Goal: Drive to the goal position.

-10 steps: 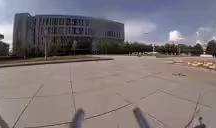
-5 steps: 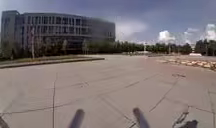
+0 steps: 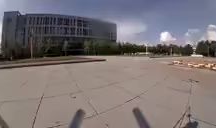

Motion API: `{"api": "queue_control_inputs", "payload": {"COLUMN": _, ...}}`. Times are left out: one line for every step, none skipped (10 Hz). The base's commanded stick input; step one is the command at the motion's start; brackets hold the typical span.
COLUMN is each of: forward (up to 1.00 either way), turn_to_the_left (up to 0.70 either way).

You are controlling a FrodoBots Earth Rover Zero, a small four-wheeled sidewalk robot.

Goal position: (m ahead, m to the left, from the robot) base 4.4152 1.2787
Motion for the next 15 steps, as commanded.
{"api": "queue_control_inputs", "payload": {"forward": 1.00, "turn_to_the_left": -0.02}}
{"api": "queue_control_inputs", "payload": {"forward": 1.00, "turn_to_the_left": -0.02}}
{"api": "queue_control_inputs", "payload": {"forward": 1.00, "turn_to_the_left": -0.02}}
{"api": "queue_control_inputs", "payload": {"forward": 1.00, "turn_to_the_left": -0.02}}
{"api": "queue_control_inputs", "payload": {"forward": 1.00, "turn_to_the_left": -0.02}}
{"api": "queue_control_inputs", "payload": {"forward": 1.00, "turn_to_the_left": -0.02}}
{"api": "queue_control_inputs", "payload": {"forward": 1.00, "turn_to_the_left": -0.02}}
{"api": "queue_control_inputs", "payload": {"forward": 1.00, "turn_to_the_left": -0.02}}
{"api": "queue_control_inputs", "payload": {"forward": 1.00, "turn_to_the_left": -0.02}}
{"api": "queue_control_inputs", "payload": {"forward": 1.00, "turn_to_the_left": -0.02}}
{"api": "queue_control_inputs", "payload": {"forward": 1.00, "turn_to_the_left": -0.02}}
{"api": "queue_control_inputs", "payload": {"forward": 1.00, "turn_to_the_left": -0.02}}
{"api": "queue_control_inputs", "payload": {"forward": 1.00, "turn_to_the_left": -0.02}}
{"api": "queue_control_inputs", "payload": {"forward": 1.00, "turn_to_the_left": -0.02}}
{"api": "queue_control_inputs", "payload": {"forward": 1.00, "turn_to_the_left": -0.02}}
